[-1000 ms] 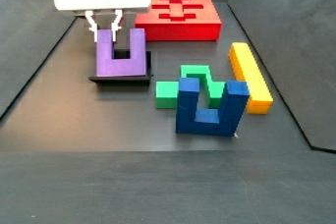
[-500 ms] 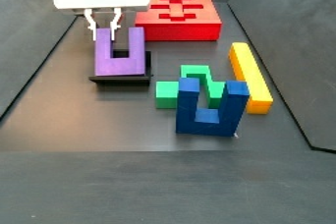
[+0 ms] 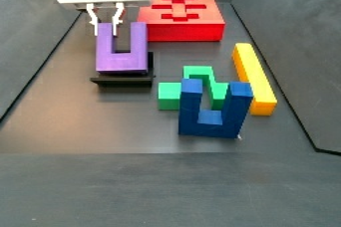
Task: Pick up the purple object. Move up. Place the purple object on the fixture. Regrasp the purple object. Move to above the board. Insert the purple object.
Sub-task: Regrasp the purple object, then move to above the board.
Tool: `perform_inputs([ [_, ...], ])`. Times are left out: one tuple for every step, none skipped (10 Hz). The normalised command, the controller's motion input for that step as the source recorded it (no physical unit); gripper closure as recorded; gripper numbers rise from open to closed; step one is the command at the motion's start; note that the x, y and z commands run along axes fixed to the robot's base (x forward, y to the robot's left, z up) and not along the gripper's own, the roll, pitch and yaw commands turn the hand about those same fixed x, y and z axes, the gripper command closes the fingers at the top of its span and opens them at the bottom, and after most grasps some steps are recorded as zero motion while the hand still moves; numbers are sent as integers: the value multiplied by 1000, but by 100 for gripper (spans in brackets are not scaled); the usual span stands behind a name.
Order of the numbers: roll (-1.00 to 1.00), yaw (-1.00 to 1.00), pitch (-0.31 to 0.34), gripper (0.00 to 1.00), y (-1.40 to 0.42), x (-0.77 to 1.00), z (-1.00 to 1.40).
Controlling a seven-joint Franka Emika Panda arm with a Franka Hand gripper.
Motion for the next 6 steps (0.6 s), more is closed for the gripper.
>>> perform_inputs([
  [0,0,0,100,0,0,0],
  [0,0,0,100,0,0,0],
  [0,0,0,100,0,0,0],
  [0,0,0,100,0,0,0],
  [0,0,0,100,0,0,1400],
  [-35,69,28,100,-45,-37,1400],
])
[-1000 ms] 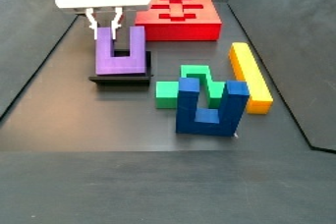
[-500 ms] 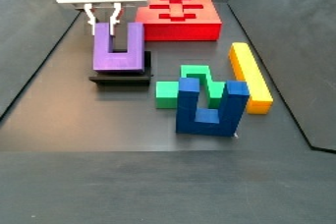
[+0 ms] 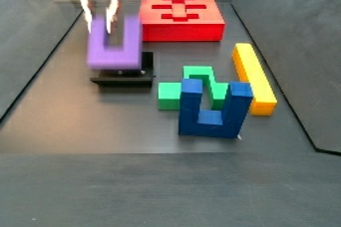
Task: Pick up the purple object. Move up. Place the purple object on the fixture. Regrasp the purple object. Move to above the board. Insert the purple object.
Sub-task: Move to above the board.
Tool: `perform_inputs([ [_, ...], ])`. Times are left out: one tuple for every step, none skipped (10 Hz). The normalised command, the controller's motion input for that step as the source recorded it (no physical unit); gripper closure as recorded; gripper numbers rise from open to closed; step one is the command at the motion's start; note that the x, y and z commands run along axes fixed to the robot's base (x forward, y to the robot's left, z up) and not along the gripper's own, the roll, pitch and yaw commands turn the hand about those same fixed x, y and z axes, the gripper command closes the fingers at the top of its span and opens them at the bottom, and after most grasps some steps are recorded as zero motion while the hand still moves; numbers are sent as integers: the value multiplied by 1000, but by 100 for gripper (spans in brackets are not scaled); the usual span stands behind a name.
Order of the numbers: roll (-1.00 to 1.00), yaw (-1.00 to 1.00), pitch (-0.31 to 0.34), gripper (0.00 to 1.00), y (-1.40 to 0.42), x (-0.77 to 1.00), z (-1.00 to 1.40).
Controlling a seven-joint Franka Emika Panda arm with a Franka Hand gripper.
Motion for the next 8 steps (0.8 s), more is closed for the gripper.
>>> perform_inputs([
  [-75,46,-2,100,-23,-60,1400],
  [-54,42,-16,100,-16,-59,1400],
  [-39,30,-3,100,-28,-62,1400],
  [-5,16,-7,100,-27,-58,1400],
  [-20,4,7,100,-30,-48,1400],
  [-23,-3,21,100,-20,-19,663],
  [-1000,26,91,100,-1392,-1400,326],
  [-1000,32,81,100,-1396,-1400,311],
])
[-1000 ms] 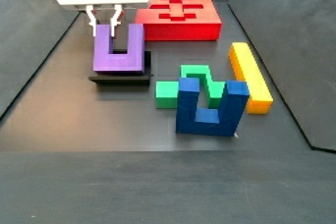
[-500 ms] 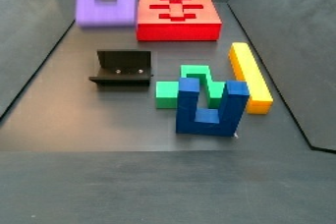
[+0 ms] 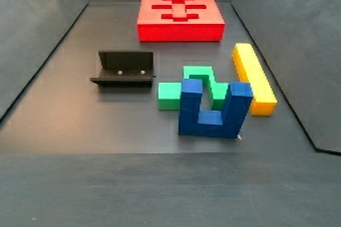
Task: Pick up the purple object. Move up. Place the purple object on the fixture. Regrasp the purple object. Move to above the board. Insert the purple object.
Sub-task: Move to above the board, then insert the purple object.
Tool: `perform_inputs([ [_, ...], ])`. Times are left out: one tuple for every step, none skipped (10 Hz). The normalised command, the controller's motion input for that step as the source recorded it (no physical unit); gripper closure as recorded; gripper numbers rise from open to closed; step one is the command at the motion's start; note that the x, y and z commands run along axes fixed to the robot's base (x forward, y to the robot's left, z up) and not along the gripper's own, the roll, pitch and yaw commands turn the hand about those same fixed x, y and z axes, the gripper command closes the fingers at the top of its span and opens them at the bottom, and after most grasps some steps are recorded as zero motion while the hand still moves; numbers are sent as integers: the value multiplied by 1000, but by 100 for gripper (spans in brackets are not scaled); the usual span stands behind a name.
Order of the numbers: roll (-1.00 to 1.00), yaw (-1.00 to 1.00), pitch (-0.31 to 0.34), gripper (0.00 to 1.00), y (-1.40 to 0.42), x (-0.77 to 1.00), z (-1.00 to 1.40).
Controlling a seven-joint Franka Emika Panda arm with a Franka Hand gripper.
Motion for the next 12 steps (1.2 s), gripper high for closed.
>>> perform_inputs([
  [-1000,46,29,100,-1239,-1400,283],
  [-1000,50,19,100,-1202,-1400,250],
  [-1000,60,-12,100,-1150,-1400,269],
  [-1000,65,-26,100,-1099,-1400,256],
  [-1000,66,-49,100,-353,-549,78],
  [-1000,61,-58,100,60,-83,-20],
  [-1000,30,-32,100,107,42,-33],
  [-903,25,-29,100,35,15,2],
  [-577,14,-68,100,19,-46,-3],
  [-340,8,-94,100,35,-80,3],
  [-255,6,-101,100,29,-83,7],
  [-6,0,0,100,31,0,0],
])
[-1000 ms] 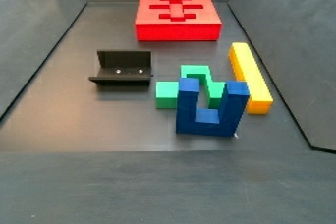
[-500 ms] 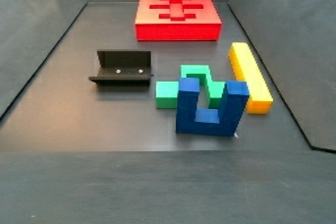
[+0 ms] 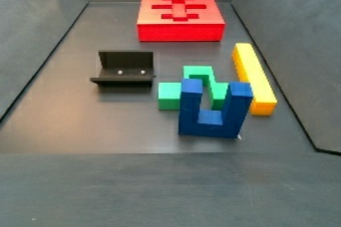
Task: Pick up the purple object. Move up. Place the purple object on the fixture. Regrasp the purple object. Move to above the board. Insert the purple object.
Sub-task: Insert the purple object.
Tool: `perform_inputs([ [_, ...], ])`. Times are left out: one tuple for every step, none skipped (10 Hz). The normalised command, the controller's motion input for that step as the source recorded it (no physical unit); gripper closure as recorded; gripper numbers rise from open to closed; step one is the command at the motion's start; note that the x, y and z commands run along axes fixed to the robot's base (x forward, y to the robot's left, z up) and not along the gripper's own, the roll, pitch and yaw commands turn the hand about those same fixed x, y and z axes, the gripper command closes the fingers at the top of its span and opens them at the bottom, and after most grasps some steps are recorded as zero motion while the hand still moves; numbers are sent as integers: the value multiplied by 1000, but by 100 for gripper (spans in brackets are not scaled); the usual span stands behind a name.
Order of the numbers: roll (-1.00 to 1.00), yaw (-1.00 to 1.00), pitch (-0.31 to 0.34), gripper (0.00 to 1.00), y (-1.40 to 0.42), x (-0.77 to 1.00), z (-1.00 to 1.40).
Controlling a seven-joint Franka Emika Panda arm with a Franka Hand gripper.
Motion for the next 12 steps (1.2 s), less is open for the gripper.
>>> perform_inputs([
  [-79,0,0,100,0,0,0],
  [-466,0,0,100,54,134,-129],
  [-500,0,-13,100,57,163,0],
  [-500,0,-26,100,29,169,0],
  [-500,0,-36,100,6,177,9],
  [-500,0,-46,100,0,191,31],
  [-500,0,-43,100,0,226,0],
  [-343,0,-43,100,0,57,-191],
  [-274,0,-47,100,-9,66,-469],
  [-246,11,-43,100,-111,40,-574],
  [-156,74,-24,100,-226,0,-680],
  [-133,109,-19,100,-283,0,-603],
])
